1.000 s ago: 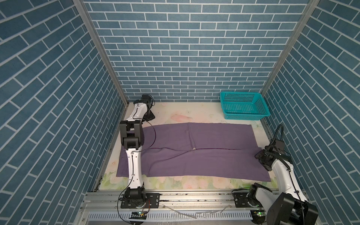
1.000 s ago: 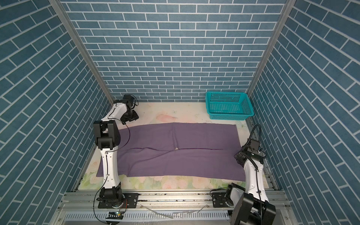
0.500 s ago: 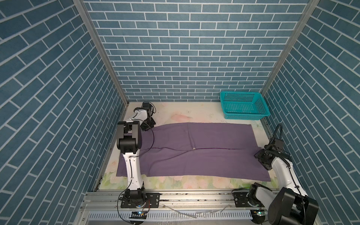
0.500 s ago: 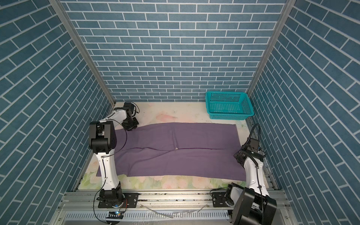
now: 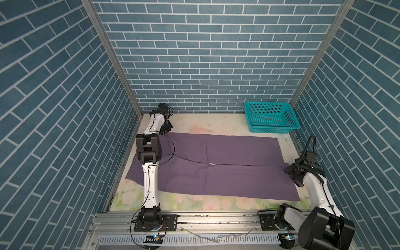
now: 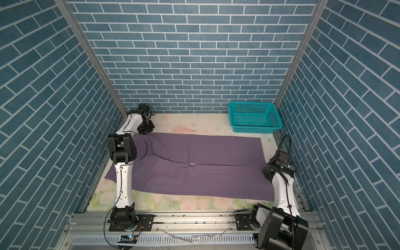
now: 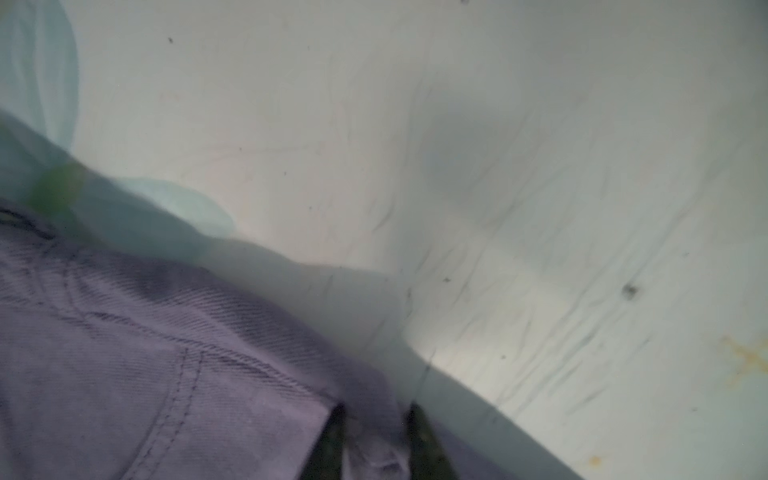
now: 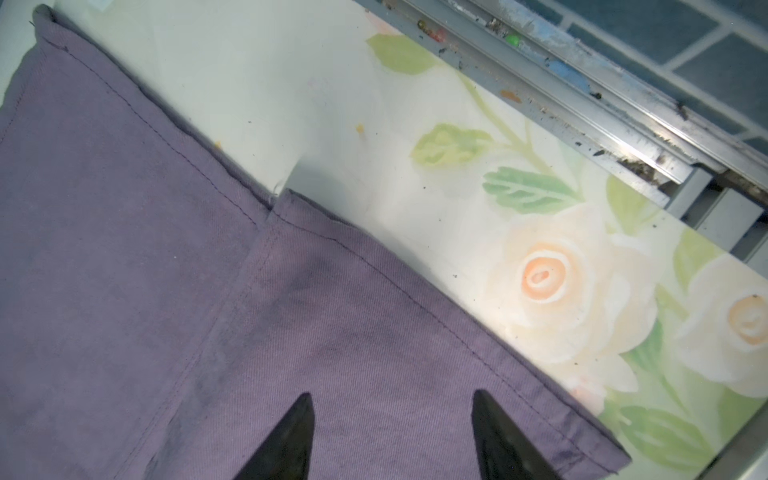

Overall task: Fold and stack the trousers
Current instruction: Move the trousers to the center of the table.

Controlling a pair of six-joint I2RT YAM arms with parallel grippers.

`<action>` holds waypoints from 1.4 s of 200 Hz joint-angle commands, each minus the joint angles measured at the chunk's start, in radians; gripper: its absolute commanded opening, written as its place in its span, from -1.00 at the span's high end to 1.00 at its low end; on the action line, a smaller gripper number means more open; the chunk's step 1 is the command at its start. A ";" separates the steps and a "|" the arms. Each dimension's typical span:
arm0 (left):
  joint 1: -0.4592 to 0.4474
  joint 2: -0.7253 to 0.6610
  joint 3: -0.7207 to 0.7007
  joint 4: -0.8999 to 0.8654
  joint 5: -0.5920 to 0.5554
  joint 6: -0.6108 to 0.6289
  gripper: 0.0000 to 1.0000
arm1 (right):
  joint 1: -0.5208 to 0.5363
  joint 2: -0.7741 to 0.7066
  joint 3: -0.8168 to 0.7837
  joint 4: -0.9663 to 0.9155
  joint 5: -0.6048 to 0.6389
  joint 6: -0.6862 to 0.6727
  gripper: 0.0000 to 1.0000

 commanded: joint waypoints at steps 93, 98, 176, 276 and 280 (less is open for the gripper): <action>0.052 -0.710 -0.751 0.193 -0.082 -0.079 -0.52 | -0.007 -0.255 -0.108 -0.184 -0.087 0.123 -0.26; 0.060 -0.749 -0.795 0.206 -0.072 -0.089 -0.52 | -0.007 -0.270 -0.124 -0.181 -0.101 0.143 -0.24; 0.171 -1.119 -1.213 0.210 0.052 -0.084 -0.58 | -0.033 -0.368 -0.161 -0.314 0.129 0.321 -0.87; 0.326 -1.277 -1.411 0.191 0.114 -0.014 -0.69 | -0.089 -0.295 -0.255 -0.148 0.137 0.335 -0.61; 0.326 -1.278 -1.414 0.191 0.114 -0.014 -0.68 | -0.092 -0.291 -0.258 -0.138 0.136 0.335 -0.58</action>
